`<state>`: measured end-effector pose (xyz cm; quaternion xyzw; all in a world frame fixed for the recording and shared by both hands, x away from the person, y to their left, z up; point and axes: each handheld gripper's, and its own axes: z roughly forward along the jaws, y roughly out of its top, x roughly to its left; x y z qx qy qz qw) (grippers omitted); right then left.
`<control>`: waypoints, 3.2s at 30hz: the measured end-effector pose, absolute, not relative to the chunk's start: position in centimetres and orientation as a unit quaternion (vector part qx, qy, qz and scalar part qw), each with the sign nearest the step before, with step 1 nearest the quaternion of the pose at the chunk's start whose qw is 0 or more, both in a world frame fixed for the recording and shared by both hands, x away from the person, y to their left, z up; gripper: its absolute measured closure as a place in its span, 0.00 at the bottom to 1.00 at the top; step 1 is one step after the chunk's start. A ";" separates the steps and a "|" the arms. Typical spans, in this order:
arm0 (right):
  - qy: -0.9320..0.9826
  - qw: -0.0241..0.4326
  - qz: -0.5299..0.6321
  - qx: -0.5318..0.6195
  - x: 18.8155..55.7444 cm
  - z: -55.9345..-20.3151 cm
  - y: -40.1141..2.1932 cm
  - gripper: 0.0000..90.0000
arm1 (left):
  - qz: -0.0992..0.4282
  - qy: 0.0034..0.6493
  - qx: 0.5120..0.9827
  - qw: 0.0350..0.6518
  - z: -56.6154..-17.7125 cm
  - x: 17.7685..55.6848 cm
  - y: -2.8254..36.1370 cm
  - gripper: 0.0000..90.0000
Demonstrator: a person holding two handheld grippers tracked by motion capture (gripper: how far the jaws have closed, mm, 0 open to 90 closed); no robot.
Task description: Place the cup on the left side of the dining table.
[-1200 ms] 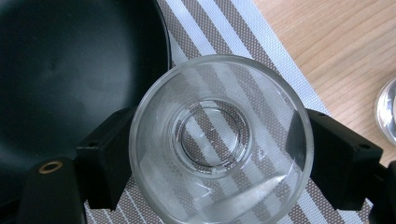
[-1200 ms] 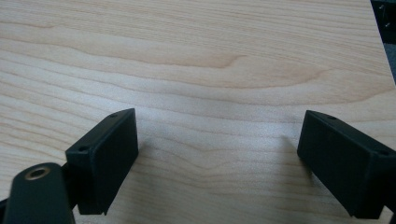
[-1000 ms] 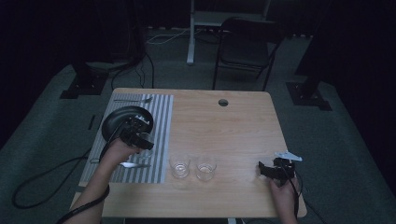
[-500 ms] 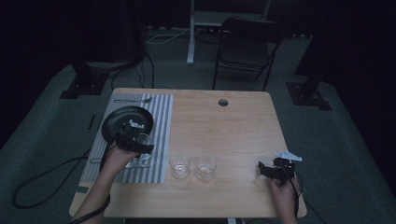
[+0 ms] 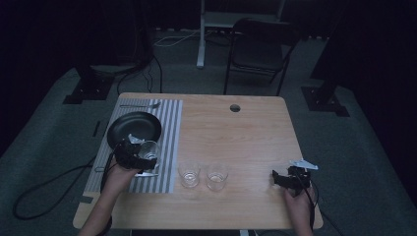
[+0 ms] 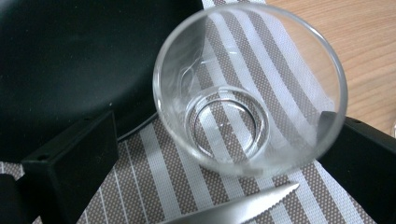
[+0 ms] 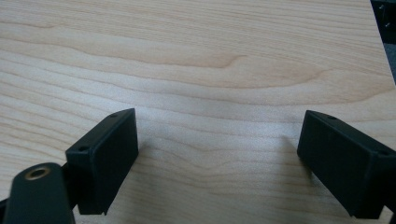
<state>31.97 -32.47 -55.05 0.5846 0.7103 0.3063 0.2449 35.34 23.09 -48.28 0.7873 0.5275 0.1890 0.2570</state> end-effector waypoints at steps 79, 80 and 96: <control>0.710 0.244 0.306 0.585 32.0 -55.0 -32.5 0.13 | 0.249 0.612 0.698 0.274 -54.7 27.1 30.6 0.00; 0.710 0.244 0.306 0.585 32.0 -55.0 -32.5 0.13 | 0.249 0.612 0.699 0.273 -54.7 27.1 30.6 0.00; 0.710 0.244 0.306 0.585 32.0 -55.0 -32.5 0.13 | 0.250 0.615 0.696 0.272 -54.7 27.1 30.5 0.00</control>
